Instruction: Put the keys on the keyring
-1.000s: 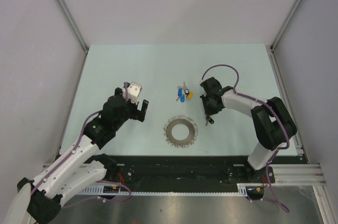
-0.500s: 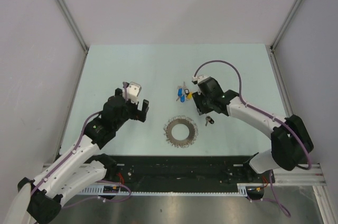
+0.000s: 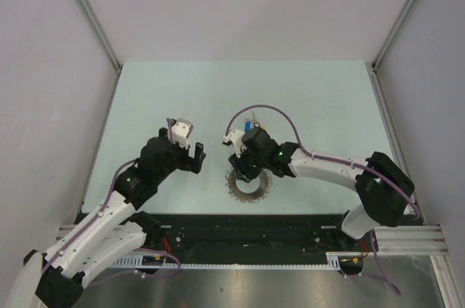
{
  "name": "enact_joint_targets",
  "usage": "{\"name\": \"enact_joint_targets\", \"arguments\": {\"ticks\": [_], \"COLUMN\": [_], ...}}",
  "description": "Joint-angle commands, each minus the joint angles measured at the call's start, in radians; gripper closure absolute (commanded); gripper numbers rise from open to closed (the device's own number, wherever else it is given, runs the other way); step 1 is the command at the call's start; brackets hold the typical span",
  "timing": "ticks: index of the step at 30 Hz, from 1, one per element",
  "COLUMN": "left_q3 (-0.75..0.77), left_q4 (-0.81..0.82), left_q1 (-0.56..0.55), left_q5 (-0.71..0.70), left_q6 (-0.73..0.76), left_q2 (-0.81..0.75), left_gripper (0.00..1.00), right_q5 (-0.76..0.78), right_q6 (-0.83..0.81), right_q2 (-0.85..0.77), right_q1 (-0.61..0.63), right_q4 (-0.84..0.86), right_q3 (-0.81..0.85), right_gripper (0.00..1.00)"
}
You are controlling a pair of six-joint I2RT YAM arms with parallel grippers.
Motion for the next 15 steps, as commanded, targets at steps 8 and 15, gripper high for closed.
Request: {"name": "enact_joint_targets", "arguments": {"ticks": [8,15], "left_q3": [-0.02,-0.021], "left_q4": [0.03,0.028], "left_q1": [0.007,0.007], "left_q5": [-0.085,-0.087], "left_q6": [0.004,0.011], "left_q2": [-0.083,-0.082], "left_gripper": [0.06,0.06], "right_q5": [-0.097,-0.028], "right_q6": [-0.045,-0.043], "right_q2": [0.159,0.197], "right_q1": [0.093,0.106], "right_q4": [0.221,0.241], "right_q3": [-0.002,-0.002], "right_gripper": [0.68,0.71]}}
